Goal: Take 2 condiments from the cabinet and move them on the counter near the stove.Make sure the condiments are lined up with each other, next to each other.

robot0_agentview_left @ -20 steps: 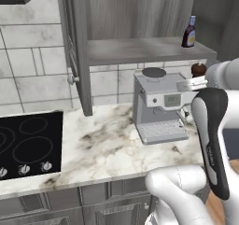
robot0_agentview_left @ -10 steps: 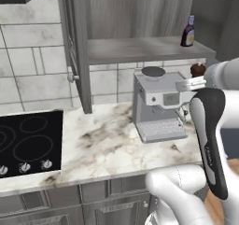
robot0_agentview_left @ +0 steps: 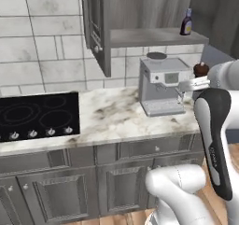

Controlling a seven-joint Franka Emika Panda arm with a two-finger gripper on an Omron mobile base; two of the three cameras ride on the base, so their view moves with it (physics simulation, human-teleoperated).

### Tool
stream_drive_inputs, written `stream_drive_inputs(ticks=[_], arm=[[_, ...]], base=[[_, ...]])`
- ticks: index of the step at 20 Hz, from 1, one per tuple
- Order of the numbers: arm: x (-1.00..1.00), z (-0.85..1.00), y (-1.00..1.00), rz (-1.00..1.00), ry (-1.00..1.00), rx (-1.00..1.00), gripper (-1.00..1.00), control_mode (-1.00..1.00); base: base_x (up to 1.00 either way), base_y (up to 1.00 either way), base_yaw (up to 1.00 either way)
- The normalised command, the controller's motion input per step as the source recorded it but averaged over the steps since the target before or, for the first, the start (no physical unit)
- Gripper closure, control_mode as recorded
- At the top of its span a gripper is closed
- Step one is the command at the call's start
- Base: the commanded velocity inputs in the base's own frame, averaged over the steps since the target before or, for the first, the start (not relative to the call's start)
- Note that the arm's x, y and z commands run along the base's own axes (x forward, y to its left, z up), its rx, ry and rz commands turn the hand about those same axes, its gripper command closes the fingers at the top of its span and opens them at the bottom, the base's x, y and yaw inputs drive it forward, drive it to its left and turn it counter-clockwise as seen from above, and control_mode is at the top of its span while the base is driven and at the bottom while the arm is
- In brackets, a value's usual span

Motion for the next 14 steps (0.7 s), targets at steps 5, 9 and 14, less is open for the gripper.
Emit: stream_drive_inputs(ticks=[5, 9, 14], arm=[[0.00, 0.00, 0.00, 0.00, 0.00, 0.00, 1.00, 1.00], [0.00, 0.00, 0.00, 0.00, 0.00, 0.00, 1.00, 1.00], [0.00, 0.00, 0.00, 0.00, 0.00, 0.00, 1.00, 1.00]], base=[[-0.43, 1.00, 0.01], [-0.58, 0.99, 0.05], [-0.62, 0.84, 0.09]])
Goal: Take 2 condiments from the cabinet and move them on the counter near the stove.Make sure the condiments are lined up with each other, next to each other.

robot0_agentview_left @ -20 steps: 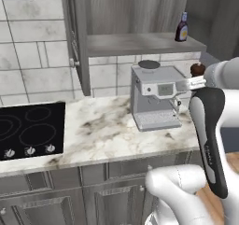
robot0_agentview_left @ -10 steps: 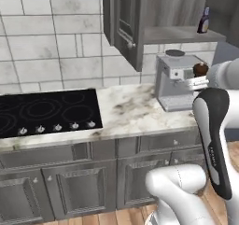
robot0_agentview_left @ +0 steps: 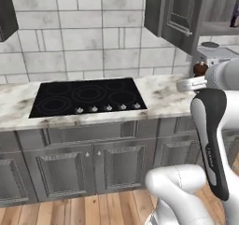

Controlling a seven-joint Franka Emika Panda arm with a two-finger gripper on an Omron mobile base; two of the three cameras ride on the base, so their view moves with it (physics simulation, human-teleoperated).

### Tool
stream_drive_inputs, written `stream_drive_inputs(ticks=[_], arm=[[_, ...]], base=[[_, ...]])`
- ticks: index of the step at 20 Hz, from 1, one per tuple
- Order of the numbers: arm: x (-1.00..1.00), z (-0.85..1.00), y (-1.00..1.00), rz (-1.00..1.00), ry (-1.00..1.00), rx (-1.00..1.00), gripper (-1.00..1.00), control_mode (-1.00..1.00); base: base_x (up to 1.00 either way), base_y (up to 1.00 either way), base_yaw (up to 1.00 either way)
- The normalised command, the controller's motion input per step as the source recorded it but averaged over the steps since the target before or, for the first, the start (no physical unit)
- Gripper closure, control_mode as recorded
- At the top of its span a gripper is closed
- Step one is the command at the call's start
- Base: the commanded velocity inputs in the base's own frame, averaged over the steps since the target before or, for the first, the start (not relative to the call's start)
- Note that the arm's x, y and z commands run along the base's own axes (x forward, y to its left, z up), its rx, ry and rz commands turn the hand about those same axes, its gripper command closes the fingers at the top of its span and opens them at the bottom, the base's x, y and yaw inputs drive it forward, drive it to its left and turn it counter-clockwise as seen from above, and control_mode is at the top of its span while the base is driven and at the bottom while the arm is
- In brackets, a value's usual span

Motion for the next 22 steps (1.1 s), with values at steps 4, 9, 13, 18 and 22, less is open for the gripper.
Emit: stream_drive_inputs(ticks=[4, 9, 13, 18, 22], arm=[[0.00, 0.00, 0.00, 0.00, 0.00, 0.00, 1.00, 1.00], [0.00, 0.00, 0.00, 0.00, 0.00, 0.00, 1.00, 1.00], [0.00, 0.00, 0.00, 0.00, 0.00, 0.00, 1.00, 1.00], [0.00, 0.00, 0.00, 0.00, 0.00, 0.00, 1.00, 1.00], [0.00, 0.00, 0.00, 0.00, 0.00, 0.00, 1.00, 1.00]], base=[[-0.32, 0.79, 0.17], [0.01, 1.00, 0.09], [0.00, 1.00, 0.07], [0.32, 0.97, 0.01], [0.97, 0.56, 0.00]])
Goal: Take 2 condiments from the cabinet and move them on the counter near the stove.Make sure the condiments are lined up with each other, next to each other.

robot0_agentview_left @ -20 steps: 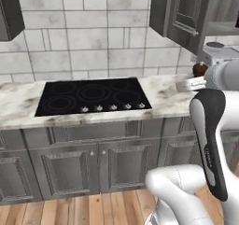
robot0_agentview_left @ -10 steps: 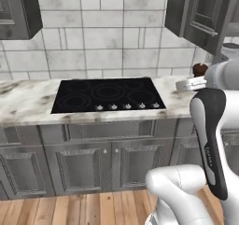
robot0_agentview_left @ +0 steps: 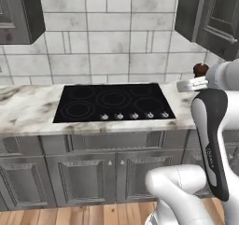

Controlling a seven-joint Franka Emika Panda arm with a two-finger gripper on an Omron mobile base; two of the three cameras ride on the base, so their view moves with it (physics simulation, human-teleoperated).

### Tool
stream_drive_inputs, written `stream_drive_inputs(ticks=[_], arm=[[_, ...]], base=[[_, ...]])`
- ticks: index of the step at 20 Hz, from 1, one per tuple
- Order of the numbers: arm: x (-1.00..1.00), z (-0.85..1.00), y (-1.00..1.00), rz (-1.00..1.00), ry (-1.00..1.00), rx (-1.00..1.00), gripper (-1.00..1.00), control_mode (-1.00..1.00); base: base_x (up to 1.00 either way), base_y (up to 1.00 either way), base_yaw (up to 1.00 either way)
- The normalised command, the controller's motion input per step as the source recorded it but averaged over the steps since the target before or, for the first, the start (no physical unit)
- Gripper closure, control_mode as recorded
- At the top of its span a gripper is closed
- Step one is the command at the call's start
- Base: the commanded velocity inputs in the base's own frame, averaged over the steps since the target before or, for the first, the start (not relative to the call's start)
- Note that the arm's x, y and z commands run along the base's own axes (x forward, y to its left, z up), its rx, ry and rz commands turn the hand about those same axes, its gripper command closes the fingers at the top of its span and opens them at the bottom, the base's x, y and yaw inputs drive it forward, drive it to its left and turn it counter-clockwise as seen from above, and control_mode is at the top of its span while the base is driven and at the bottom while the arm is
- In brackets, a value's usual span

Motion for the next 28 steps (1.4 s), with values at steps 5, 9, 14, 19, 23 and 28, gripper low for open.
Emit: stream_drive_inputs(ticks=[5, 9, 14, 19, 23, 28], arm=[[0.00, 0.00, 0.00, 0.00, 0.00, 0.00, 1.00, 1.00], [0.00, 0.00, 0.00, 0.00, 0.00, 0.00, 1.00, 1.00], [0.00, 0.00, 0.00, 0.00, 0.00, 0.00, 1.00, 1.00], [0.00, 0.00, 0.00, 0.00, 0.00, 0.00, 1.00, 1.00], [0.00, 0.00, 0.00, 0.00, 0.00, 0.00, 1.00, 1.00], [0.00, 0.00, 0.00, 0.00, 0.00, 0.00, 1.00, 1.00]], base=[[0.44, 0.26, 0.00], [-0.09, 0.55, 0.00], [-0.08, 0.92, 0.00], [0.00, 0.97, 0.00], [0.30, 0.82, -0.01], [0.54, 0.54, -0.05]])
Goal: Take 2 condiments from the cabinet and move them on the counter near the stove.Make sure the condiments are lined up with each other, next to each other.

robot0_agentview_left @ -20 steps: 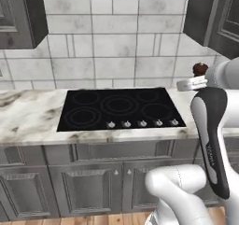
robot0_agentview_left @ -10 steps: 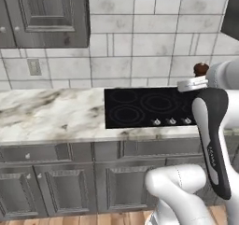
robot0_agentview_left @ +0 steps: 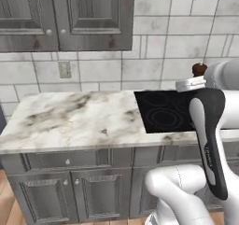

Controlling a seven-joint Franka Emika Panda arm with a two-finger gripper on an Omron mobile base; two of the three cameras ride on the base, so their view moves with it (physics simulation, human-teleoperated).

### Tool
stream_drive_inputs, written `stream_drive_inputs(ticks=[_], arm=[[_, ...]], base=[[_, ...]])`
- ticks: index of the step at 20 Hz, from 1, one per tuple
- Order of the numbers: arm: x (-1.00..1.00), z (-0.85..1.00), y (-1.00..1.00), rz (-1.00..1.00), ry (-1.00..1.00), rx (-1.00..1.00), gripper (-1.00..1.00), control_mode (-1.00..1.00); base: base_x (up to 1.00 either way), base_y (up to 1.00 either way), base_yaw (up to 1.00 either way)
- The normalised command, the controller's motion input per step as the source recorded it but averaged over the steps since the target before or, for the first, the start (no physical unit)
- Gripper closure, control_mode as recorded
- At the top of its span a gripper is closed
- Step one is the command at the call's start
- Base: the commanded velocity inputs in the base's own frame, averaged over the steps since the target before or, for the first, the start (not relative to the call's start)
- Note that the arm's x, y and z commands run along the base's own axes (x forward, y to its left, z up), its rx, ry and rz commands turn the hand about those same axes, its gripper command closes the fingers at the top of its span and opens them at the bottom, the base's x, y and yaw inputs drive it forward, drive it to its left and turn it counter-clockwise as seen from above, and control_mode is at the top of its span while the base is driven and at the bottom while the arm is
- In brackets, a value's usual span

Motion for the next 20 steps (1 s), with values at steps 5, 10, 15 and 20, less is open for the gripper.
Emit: stream_drive_inputs(ticks=[5, 10, 15, 20], arm=[[0.00, 0.00, 0.00, 0.00, 0.00, 0.00, 1.00, 1.00], [0.00, 0.00, 0.00, 0.00, 0.00, 0.00, 1.00, 1.00], [0.00, 0.00, 0.00, 0.00, 0.00, 0.00, 1.00, 1.00], [0.00, 0.00, 0.00, 0.00, 0.00, 0.00, 1.00, 1.00]], base=[[0.37, 0.54, -0.07], [0.34, 0.56, -0.08], [0.56, 0.56, -0.06], [0.83, 0.40, -0.05]])
